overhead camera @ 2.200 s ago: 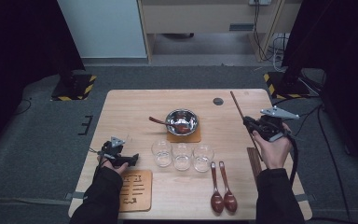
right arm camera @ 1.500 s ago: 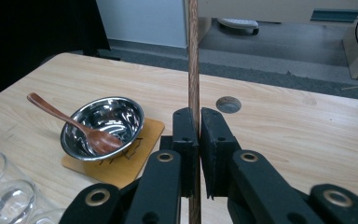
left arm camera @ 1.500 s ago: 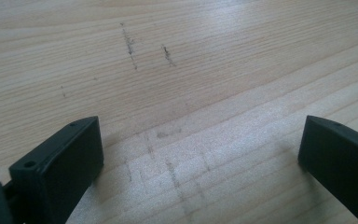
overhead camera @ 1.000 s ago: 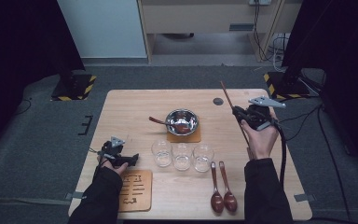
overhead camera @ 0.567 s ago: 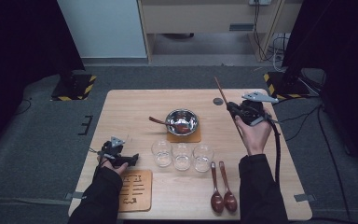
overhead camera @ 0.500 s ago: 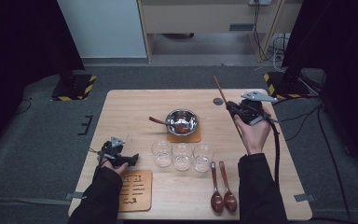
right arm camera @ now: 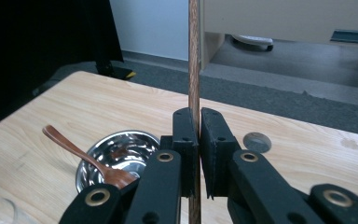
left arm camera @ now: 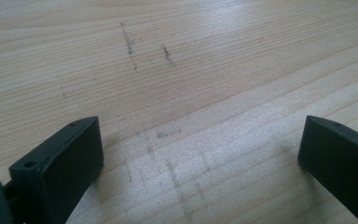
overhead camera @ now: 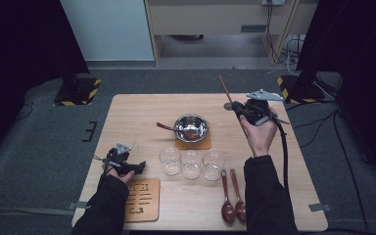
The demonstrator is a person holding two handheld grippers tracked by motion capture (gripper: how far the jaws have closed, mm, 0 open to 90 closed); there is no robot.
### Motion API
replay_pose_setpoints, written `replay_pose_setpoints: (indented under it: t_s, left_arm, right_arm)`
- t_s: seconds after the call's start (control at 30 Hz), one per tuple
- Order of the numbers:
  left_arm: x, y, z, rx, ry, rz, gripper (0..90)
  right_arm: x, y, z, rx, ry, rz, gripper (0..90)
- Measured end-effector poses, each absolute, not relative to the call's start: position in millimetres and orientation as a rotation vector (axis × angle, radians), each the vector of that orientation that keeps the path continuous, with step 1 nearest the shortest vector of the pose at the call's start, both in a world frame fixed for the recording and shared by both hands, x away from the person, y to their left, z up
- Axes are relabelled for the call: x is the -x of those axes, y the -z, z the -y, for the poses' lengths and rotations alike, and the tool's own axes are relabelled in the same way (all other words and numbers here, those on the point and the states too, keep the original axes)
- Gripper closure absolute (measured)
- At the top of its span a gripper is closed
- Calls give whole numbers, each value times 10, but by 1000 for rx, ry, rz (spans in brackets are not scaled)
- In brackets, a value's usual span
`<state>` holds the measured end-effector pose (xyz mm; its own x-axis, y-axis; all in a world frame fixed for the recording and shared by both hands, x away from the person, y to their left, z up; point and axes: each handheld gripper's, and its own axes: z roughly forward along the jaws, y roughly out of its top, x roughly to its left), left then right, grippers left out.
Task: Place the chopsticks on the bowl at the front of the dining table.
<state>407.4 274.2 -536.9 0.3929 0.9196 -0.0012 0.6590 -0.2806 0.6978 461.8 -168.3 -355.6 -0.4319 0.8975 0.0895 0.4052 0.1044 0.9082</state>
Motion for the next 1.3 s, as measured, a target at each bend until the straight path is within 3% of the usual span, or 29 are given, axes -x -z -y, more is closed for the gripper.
replay_pose_setpoints:
  t_s: [1.3]
  left_arm:
    - [-4074, 5369, -2741, -2036, -546, -1346, 0]
  right_arm:
    - [-4951, 3663, 1184, -1218, -1293, -1945, 851]
